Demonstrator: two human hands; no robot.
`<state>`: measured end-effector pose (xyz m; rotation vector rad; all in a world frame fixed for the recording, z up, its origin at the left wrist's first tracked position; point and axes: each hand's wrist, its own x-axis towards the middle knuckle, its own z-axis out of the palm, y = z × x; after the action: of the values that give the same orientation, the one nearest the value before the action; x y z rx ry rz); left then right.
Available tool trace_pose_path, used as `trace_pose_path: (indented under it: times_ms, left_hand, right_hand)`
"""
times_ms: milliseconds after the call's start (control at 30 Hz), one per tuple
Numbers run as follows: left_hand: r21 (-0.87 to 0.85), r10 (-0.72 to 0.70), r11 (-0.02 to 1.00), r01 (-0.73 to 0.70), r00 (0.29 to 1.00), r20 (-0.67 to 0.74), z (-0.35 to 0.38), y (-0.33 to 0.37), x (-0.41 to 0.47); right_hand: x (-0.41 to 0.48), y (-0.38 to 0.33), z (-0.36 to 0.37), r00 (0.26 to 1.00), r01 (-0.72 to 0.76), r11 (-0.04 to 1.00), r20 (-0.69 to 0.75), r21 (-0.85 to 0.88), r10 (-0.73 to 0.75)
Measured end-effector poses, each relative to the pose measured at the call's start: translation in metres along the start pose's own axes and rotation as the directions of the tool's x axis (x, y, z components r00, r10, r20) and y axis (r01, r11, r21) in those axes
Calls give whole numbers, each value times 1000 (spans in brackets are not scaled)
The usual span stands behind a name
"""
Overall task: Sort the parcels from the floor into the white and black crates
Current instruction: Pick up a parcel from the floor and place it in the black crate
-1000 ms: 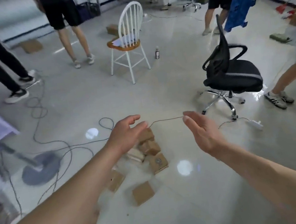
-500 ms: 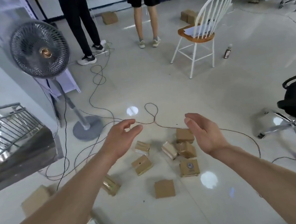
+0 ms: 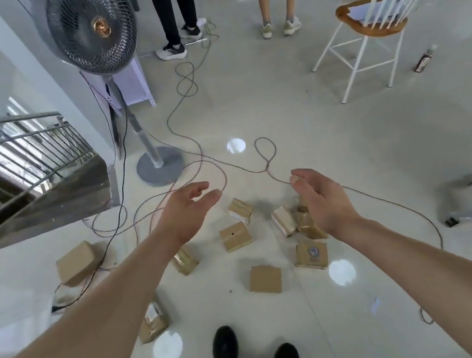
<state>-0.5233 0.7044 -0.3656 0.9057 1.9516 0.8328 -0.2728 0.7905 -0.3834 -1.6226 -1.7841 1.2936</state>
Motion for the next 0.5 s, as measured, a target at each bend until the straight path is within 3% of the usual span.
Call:
trace_pose_path:
  times_ms: [200, 500]
  left_hand:
    - [17, -81, 997, 80, 993, 90, 14, -33, 39]
    - [35, -123, 992, 118, 951, 284, 37, -56, 123]
  right_hand:
    - [14, 25, 19, 995, -100, 995, 13, 24, 99]
    - [54, 47, 30, 951, -274, 960, -131, 59, 279]
